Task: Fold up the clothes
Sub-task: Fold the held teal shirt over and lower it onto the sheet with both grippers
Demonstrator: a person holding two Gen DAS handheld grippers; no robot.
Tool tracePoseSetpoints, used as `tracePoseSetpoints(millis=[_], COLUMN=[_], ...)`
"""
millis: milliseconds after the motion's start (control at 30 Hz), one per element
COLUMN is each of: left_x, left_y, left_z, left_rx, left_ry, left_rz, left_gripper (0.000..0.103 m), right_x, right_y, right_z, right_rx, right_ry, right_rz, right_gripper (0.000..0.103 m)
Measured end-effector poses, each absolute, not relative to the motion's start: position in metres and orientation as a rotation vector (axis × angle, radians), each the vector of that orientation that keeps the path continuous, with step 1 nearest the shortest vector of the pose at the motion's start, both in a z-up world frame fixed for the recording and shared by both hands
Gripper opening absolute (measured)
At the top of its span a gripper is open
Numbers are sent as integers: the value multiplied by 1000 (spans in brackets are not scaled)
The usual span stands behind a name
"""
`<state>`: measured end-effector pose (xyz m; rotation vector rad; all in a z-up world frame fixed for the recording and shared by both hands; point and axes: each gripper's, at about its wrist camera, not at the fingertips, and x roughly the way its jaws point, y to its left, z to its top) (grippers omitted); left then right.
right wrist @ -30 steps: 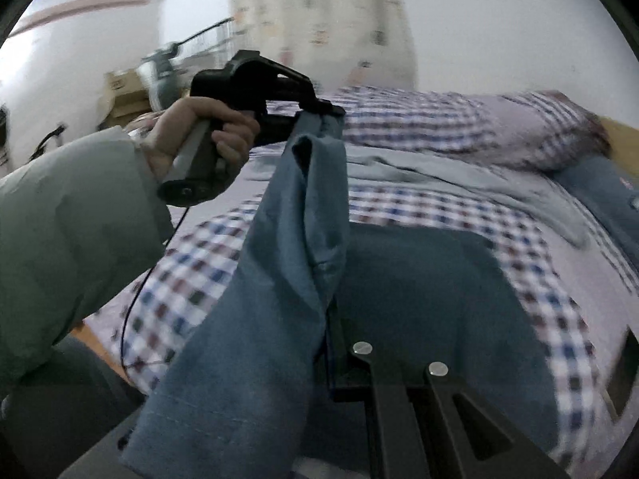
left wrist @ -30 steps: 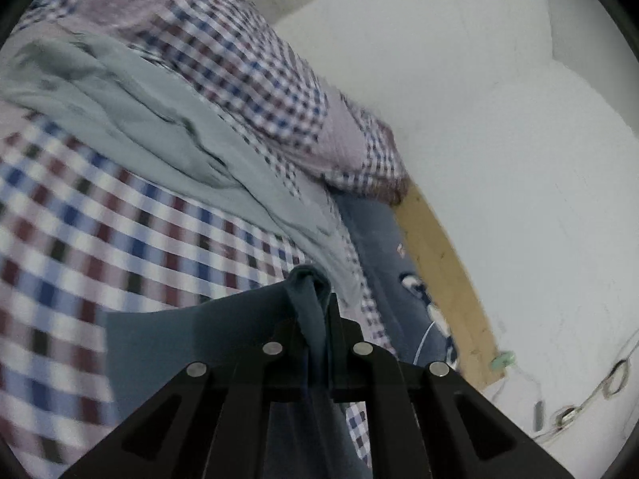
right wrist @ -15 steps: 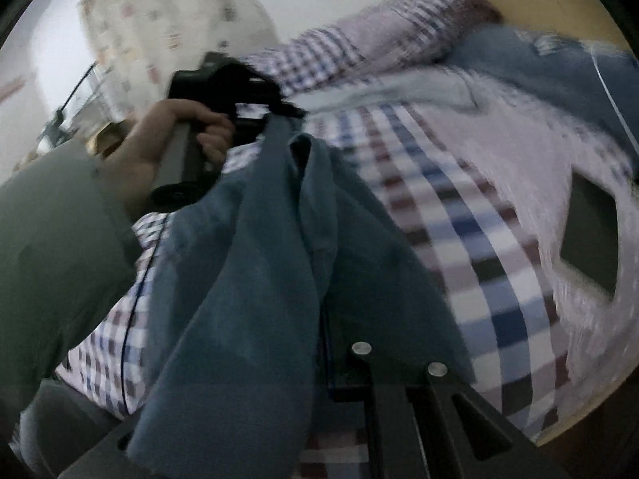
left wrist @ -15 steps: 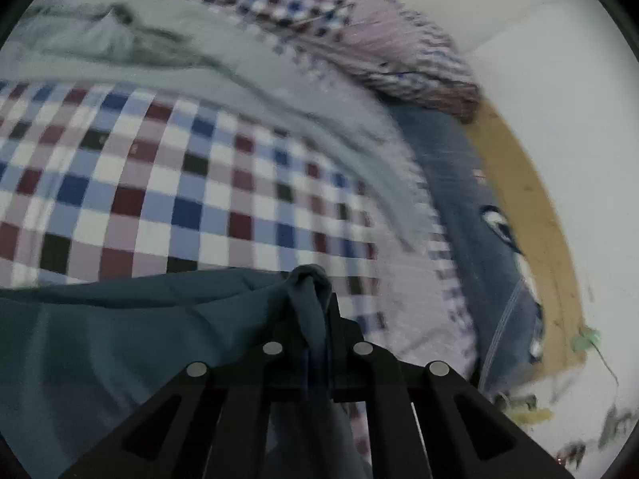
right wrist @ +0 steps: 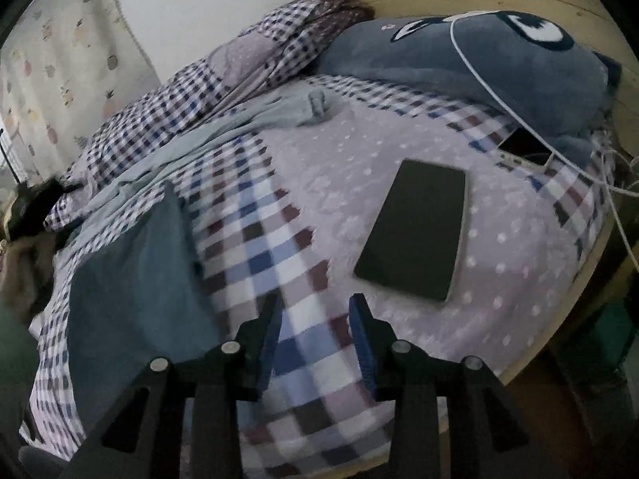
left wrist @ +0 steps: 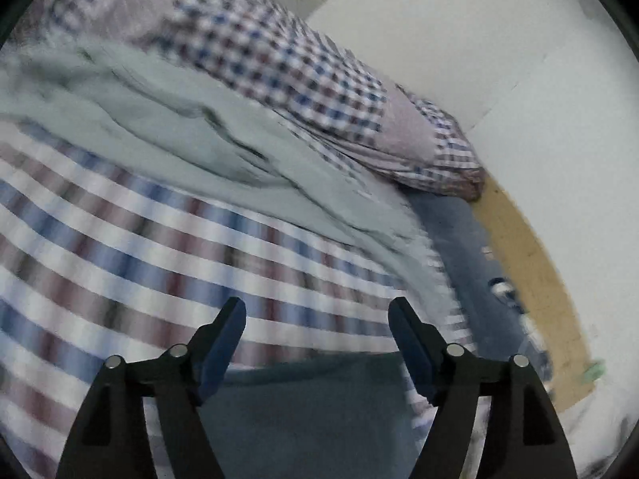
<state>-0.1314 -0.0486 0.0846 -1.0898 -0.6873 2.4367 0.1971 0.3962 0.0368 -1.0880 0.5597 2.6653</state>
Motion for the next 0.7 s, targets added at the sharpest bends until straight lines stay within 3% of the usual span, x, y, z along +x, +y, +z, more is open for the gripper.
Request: tracePoseSetpoints(millis=[133, 300, 433, 533, 567, 600, 667, 700], left_x=[-111, -105, -109, -112, -113, -114, -116, -117], left_y=[-88, -98, -95, -93, -92, -92, -90, -89], left_z=[65, 43, 32, 24, 21, 18, 12, 10], left_rx=[-1101, -1116, -1152, -1179, -1188, -1196, -1214, -1222], left_ry=[-691, -665, -636, -614, -607, -600, -585, -578], left_rz=[2415, 2371, 2335, 2308, 2298, 2289, 2271, 2261], left_gripper=[78, 78, 76, 64, 53, 45, 43, 33], right_x=[153, 70, -2, -50, -65, -79, -101, -112], right_y=[382, 346, 324, 310, 305, 300, 290, 285], right_z=[54, 75, 75, 67, 63, 57, 43, 36], right_rx=[-1135, -1254, -1358, -1441, -1465, -1493, -1553, -1582], right_ry=[500, 376, 422, 450, 431, 401, 311, 264], right_rz=[2805, 3010, 3075, 3073, 3066, 3058, 3027, 3009], right_gripper=[38, 48, 49, 49, 49, 49, 49, 49])
